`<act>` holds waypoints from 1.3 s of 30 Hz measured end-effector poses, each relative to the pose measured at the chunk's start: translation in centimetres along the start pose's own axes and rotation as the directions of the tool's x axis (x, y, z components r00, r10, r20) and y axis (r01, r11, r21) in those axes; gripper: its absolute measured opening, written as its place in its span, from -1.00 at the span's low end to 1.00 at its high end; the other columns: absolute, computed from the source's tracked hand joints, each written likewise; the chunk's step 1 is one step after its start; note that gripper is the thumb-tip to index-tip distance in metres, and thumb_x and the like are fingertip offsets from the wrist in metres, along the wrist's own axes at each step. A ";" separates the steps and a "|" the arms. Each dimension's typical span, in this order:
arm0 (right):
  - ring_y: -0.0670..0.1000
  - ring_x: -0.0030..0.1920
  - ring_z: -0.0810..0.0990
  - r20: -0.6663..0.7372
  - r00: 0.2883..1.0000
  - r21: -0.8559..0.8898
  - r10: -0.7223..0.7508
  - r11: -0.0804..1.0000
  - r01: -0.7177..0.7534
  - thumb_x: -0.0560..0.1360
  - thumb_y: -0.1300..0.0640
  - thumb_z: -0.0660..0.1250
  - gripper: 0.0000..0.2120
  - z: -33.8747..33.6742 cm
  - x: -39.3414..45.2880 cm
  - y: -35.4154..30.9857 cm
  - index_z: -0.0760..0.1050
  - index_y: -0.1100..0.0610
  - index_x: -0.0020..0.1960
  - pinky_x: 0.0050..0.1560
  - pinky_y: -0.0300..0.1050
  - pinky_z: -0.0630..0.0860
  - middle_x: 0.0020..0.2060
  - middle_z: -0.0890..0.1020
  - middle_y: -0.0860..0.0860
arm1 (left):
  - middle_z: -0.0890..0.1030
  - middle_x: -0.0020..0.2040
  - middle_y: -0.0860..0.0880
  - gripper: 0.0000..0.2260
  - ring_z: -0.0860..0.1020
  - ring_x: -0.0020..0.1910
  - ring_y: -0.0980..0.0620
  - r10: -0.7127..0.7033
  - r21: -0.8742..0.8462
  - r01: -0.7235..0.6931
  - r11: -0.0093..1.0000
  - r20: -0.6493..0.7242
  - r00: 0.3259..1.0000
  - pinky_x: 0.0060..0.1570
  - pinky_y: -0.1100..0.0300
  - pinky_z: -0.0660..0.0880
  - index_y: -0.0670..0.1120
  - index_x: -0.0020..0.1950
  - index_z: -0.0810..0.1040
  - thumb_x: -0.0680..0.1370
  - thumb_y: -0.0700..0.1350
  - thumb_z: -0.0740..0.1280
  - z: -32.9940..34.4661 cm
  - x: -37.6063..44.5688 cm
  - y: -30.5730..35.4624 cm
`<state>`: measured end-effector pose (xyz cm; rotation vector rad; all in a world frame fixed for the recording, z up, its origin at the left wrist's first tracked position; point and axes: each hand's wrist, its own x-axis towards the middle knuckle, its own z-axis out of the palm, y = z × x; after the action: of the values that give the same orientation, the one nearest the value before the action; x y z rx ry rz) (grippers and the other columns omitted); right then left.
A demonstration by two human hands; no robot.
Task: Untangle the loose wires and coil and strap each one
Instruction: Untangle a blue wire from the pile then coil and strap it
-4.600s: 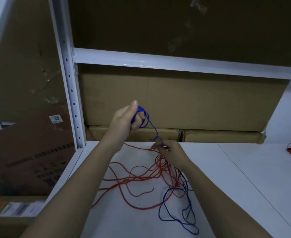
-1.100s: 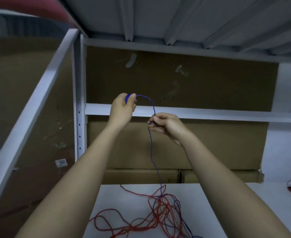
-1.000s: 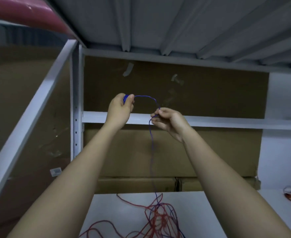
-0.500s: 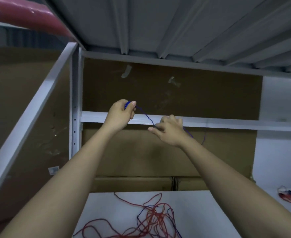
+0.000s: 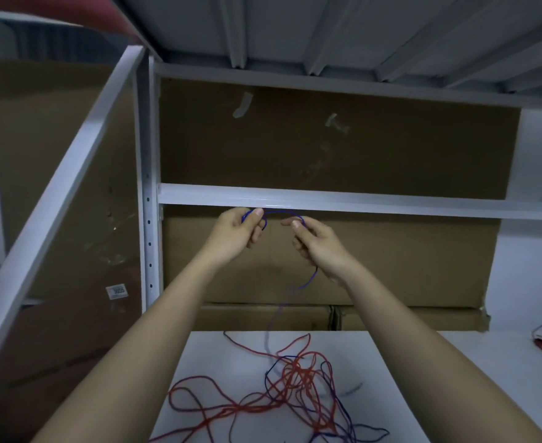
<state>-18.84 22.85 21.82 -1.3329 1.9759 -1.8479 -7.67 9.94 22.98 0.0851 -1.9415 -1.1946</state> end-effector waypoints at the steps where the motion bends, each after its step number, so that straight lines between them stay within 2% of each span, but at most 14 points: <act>1: -0.13 -0.51 0.30 0.048 0.999 -0.050 0.014 0.999 -0.012 0.65 0.11 0.12 -0.76 0.0 -0.2 -0.1 0.51 0.11 0.20 -0.52 -0.31 0.22 -0.38 0.40 0.01 | 0.43 -0.58 0.08 -0.69 0.35 -0.55 0.20 -0.008 -0.044 0.009 0.999 0.018 1.000 -0.47 0.38 0.32 -0.14 -0.27 0.46 0.66 -0.14 0.15 0.1 -0.4 -0.2; 3: -0.08 -0.53 0.28 0.073 0.997 -0.075 -0.021 0.997 0.026 0.64 0.10 0.15 -0.80 0.4 -0.6 -0.1 0.48 0.10 0.19 -0.55 -0.29 0.24 -0.39 0.43 0.05 | 0.42 -0.58 0.07 -0.69 0.34 -0.56 0.20 -0.040 -0.139 0.048 0.989 0.058 0.998 -0.49 0.39 0.28 -0.15 -0.25 0.47 0.66 -0.15 0.13 0.2 -1.1 -0.7; 6: -0.15 -0.58 0.26 -0.029 0.982 0.079 -0.187 0.979 0.188 0.62 0.12 0.20 -0.86 1.4 -1.3 -0.2 0.50 0.12 0.09 -0.57 -0.33 0.22 -0.50 0.38 0.02 | 0.42 -0.56 0.06 -0.70 0.34 -0.55 0.17 -0.091 -0.230 0.113 0.967 0.104 0.990 -0.44 0.34 0.27 -0.18 -0.21 0.49 0.66 -0.14 0.13 0.3 -2.0 -1.4; 9: -0.17 -0.54 0.27 -0.058 0.958 0.033 -0.280 0.959 0.282 0.64 0.14 0.14 -0.77 2.2 -1.6 0.5 0.55 0.17 -0.01 -0.46 -0.35 0.24 -0.52 0.33 0.01 | 0.43 -0.53 0.04 -0.71 0.35 -0.53 0.15 -0.131 -0.326 0.175 0.929 0.153 0.979 -0.42 0.32 0.29 -0.20 -0.19 0.48 0.66 -0.17 0.10 0.3 -2.8 -1.9; 14: -0.20 -0.43 0.46 -0.096 0.984 0.140 -0.149 0.977 0.162 0.64 0.16 0.14 -0.81 3.7 -1.7 1.8 0.53 0.14 0.05 -0.33 -0.25 0.43 -0.36 0.50 -0.03 | 0.37 -0.49 0.01 -0.72 0.31 -0.51 0.10 -0.146 -0.480 0.249 0.841 0.242 0.959 -0.42 0.34 0.31 -0.22 -0.17 0.44 0.67 -0.19 0.06 0.2 -3.9 -2.4; 17: -0.04 -0.25 0.62 0.039 0.996 0.280 -0.085 0.957 0.071 0.66 0.08 0.06 -0.75 4.7 -2.1 2.0 0.49 0.11 0.13 -0.14 -0.10 0.59 -0.23 0.59 0.02 | 0.32 -0.51 0.02 -0.72 0.28 -0.53 0.12 -0.146 -0.514 0.250 0.820 0.235 0.961 -0.43 0.37 0.31 -0.21 -0.19 0.43 0.66 -0.18 0.07 0.3 -4.1 -2.7; 20: 0.02 -0.21 0.64 0.127 0.991 0.355 -0.035 0.935 -0.013 0.67 0.02 -0.01 -0.67 5.8 -2.3 2.5 0.49 0.12 0.10 -0.01 0.02 0.59 -0.19 0.64 0.06 | 0.30 -0.53 0.05 -0.75 0.27 -0.53 0.13 -0.153 -0.515 0.253 0.819 0.230 0.961 -0.43 0.35 0.30 -0.20 -0.18 0.44 0.65 -0.17 0.11 0.2 -4.2 -3.1; 23: -0.08 -0.34 0.55 0.082 0.993 0.227 -0.090 0.971 0.069 0.68 0.04 -0.07 -0.57 7.1 -2.3 3.0 0.50 0.14 -0.15 -0.10 -0.07 0.59 -0.42 0.57 -0.07 | 0.37 -0.48 0.01 -0.73 0.32 -0.48 0.10 -0.159 -0.459 0.247 0.854 0.221 0.962 -0.33 0.25 0.32 -0.18 -0.22 0.44 0.65 -0.18 0.11 0.3 -4.2 -3.9; 26: -0.01 -0.33 0.45 0.012 0.995 0.080 -0.099 0.992 0.097 0.68 0.03 -0.05 -0.55 7.9 -2.0 3.6 0.34 0.09 -0.33 -0.08 0.06 0.50 -0.46 0.43 -0.05 | 0.48 -0.45 0.01 -0.71 0.41 -0.45 0.11 -0.153 -0.344 0.205 0.916 0.173 0.973 -0.29 0.25 0.39 -0.16 -0.26 0.43 0.66 -0.21 0.11 0.5 -4.1 -4.7; 31: -0.21 -0.36 0.42 -0.019 0.991 -0.166 -0.135 0.977 0.130 0.67 0.00 -0.03 -0.71 7.6 -1.8 4.6 0.30 0.06 -0.17 -0.17 -0.24 0.39 -0.37 0.43 -0.09 | 0.49 -0.37 -0.04 -0.72 0.44 -0.40 0.14 -0.125 -0.044 0.132 0.990 0.137 0.983 -0.26 0.32 0.40 -0.12 -0.23 0.43 0.66 -0.23 0.11 0.7 -3.7 -5.4; 34: -0.17 -0.27 0.46 -0.042 0.981 -0.115 -0.191 0.976 0.185 0.67 0.07 0.00 -0.76 7.4 -2.0 4.7 0.34 0.12 -0.09 -0.15 -0.25 0.40 -0.29 0.46 -0.06 | 0.51 -0.28 -0.06 -0.75 0.48 -0.32 0.22 -0.088 0.021 0.086 0.996 0.149 0.985 -0.17 0.34 0.43 -0.08 -0.20 0.47 0.65 -0.23 0.14 0.3 -3.6 -5.1; 37: -0.21 -0.22 0.49 -0.024 0.973 -0.088 -0.230 0.970 0.227 0.67 0.09 0.02 -0.79 6.9 -2.6 4.8 0.39 0.16 0.05 -0.18 -0.34 0.44 -0.18 0.50 -0.06 | 0.53 -0.07 -0.19 -0.76 0.49 0.02 -0.10 -0.102 0.244 0.055 0.968 0.182 0.978 0.18 0.02 0.38 0.01 -0.19 0.52 0.64 -0.14 0.19 -1.2 -2.9 -5.3; 38: -0.24 -0.25 0.49 -0.003 0.973 -0.070 -0.231 0.971 0.230 0.67 0.09 0.02 -0.80 6.8 -2.8 4.7 0.39 0.14 0.06 -0.22 -0.37 0.45 -0.18 0.50 -0.07 | 0.51 -0.10 -0.16 -0.75 0.48 -0.02 -0.08 -0.098 0.206 0.055 0.977 0.206 0.974 0.13 0.02 0.38 -0.01 -0.20 0.50 0.65 -0.15 0.17 -1.3 -3.0 -5.1; 39: -0.23 -0.27 0.51 0.015 0.977 -0.038 -0.210 0.977 0.211 0.67 0.08 0.02 -0.80 6.8 -2.9 4.6 0.39 0.11 0.05 -0.26 -0.35 0.48 -0.18 0.51 -0.06 | 0.50 -0.17 -0.08 -0.74 0.48 -0.12 0.06 -0.088 0.138 0.059 0.989 0.216 0.972 0.03 0.12 0.41 -0.04 -0.21 0.48 0.65 -0.17 0.15 -1.2 -3.3 -4.9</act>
<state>-15.17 19.04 14.95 -1.6172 1.9412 -1.8920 -6.41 7.90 17.45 0.0966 -2.2294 -1.1640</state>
